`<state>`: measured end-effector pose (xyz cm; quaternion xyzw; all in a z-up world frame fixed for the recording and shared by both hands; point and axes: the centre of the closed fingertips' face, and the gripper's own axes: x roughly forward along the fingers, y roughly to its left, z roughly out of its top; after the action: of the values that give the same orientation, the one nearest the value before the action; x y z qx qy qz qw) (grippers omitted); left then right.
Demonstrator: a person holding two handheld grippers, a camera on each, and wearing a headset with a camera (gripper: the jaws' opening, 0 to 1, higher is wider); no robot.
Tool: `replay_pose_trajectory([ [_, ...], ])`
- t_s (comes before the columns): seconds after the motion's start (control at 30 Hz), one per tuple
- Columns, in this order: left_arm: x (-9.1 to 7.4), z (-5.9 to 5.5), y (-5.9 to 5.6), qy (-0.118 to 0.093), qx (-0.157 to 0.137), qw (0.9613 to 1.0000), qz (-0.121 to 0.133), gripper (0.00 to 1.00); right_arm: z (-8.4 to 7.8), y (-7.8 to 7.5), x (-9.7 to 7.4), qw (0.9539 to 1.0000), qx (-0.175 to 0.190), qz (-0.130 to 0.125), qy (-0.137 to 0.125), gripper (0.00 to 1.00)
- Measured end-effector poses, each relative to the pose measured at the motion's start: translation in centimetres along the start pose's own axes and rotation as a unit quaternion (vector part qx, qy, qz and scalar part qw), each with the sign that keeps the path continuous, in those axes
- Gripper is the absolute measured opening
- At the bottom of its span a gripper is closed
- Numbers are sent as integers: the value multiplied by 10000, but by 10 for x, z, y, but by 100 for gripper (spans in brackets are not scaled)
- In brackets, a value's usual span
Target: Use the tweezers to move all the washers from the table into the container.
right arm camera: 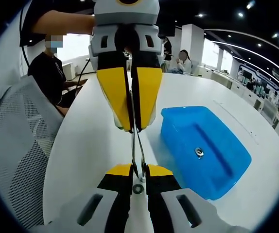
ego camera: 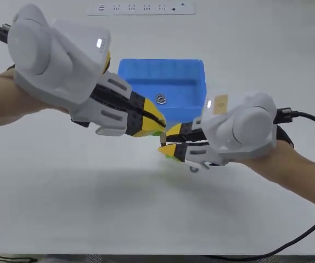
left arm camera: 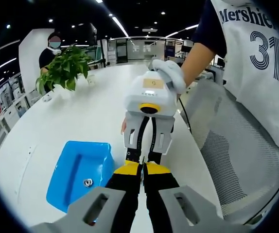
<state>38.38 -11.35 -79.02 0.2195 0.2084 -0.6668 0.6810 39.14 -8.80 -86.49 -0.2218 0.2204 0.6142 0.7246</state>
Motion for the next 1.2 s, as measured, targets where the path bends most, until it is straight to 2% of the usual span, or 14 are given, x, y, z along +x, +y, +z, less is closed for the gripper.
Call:
replay_pose_trajectory([
  [0.67,2,1,-2,-8,-149,9998,-95,6,-3,3,0,9999,124,-7,17,12],
  [0.93,3,3,-3,-23,-188,9998,-113,6,-4,3,0,10000,72,-5,24,10],
  [1.2,0,5,-7,65,-121,9998,-142,6,-2,6,-1,10000,30,-17,61,10],
])
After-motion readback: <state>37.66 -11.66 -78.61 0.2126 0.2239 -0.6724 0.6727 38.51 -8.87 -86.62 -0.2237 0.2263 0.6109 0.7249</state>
